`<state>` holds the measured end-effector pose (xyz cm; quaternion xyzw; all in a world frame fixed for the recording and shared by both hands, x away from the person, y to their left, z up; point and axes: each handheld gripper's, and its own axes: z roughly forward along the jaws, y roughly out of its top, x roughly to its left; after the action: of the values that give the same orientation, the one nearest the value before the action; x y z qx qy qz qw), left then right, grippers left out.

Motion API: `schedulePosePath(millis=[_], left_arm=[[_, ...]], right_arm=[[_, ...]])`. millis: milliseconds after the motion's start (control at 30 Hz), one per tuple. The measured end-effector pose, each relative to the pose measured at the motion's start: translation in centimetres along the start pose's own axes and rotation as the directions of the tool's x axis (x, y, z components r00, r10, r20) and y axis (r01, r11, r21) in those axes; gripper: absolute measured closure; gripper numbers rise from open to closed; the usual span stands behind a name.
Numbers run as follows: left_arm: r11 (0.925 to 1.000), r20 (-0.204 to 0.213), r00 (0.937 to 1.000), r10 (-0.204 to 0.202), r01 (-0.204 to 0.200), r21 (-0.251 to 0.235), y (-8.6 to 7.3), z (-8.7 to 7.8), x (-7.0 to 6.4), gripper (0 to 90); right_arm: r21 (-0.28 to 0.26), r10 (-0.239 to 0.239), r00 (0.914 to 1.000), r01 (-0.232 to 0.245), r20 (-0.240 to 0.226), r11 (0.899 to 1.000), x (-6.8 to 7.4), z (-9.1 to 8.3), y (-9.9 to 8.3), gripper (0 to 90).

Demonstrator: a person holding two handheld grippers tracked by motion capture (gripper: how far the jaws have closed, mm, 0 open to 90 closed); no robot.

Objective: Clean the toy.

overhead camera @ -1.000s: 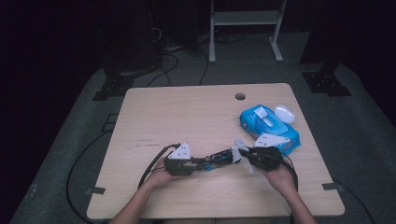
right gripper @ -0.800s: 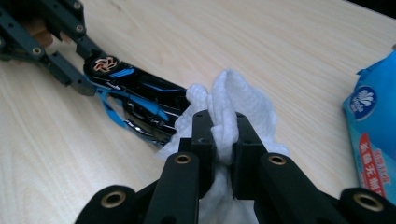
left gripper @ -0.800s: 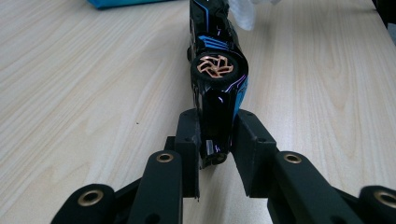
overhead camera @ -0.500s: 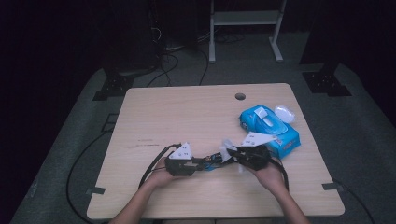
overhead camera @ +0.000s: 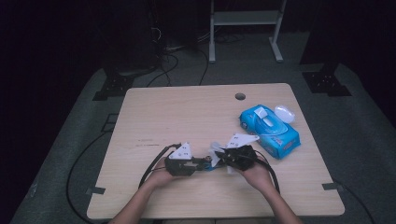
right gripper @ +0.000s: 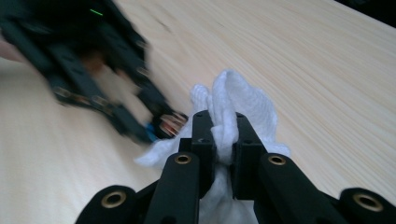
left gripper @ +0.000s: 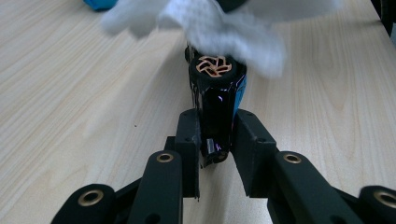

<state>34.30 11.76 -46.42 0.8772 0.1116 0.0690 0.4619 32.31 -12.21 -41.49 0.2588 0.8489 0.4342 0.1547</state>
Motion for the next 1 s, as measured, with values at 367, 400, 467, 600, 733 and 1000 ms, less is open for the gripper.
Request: schedulePosePath(millis=[367, 400, 467, 600, 733, 1000], left_arm=[[0.9999, 0.005, 1.0000, -0.005, 0.005, -0.010, 0.0, 0.1, 0.0, 73.2], [0.9999, 0.005, 1.0000, -0.005, 0.005, -0.010, 0.0, 0.1, 0.0, 73.2], [1.0000, 0.003, 1.0000, 0.004, -0.004, -0.001, 0.1, 0.0, 0.0, 73.2], [1.0000, 0.002, 1.0000, -0.001, 0.001, -0.004, 0.1, 0.0, 0.0, 73.2], [1.0000, 0.002, 1.0000, 0.003, -0.003, -0.004, 0.0, -0.1, 0.0, 73.3], [0.9998, -0.019, 0.9997, -0.018, 0.018, -0.003, 0.0, -0.1, 0.5, 72.9]], right_arm=[[-0.002, 0.008, 0.9998, -0.008, -0.018, 1.000, 0.6, 0.5, 0.0, 81.9], [0.000, -0.001, 0.9994, 0.001, -0.033, 1.000, 1.1, 0.9, 0.3, 81.9], [0.021, -0.031, 0.9989, 0.032, -0.036, 0.999, 1.5, 1.5, 0.6, 81.9], [0.029, -0.018, 0.9996, 0.019, -0.020, 0.999, 0.9, 1.3, 0.1, 81.8], [0.004, 0.081, 0.9955, -0.081, 0.051, 0.997, -2.2, -1.5, -1.8, 81.7], [-0.014, 0.166, 0.9844, -0.166, 0.058, 0.986, -4.3, -3.3, -3.9, 81.7]])
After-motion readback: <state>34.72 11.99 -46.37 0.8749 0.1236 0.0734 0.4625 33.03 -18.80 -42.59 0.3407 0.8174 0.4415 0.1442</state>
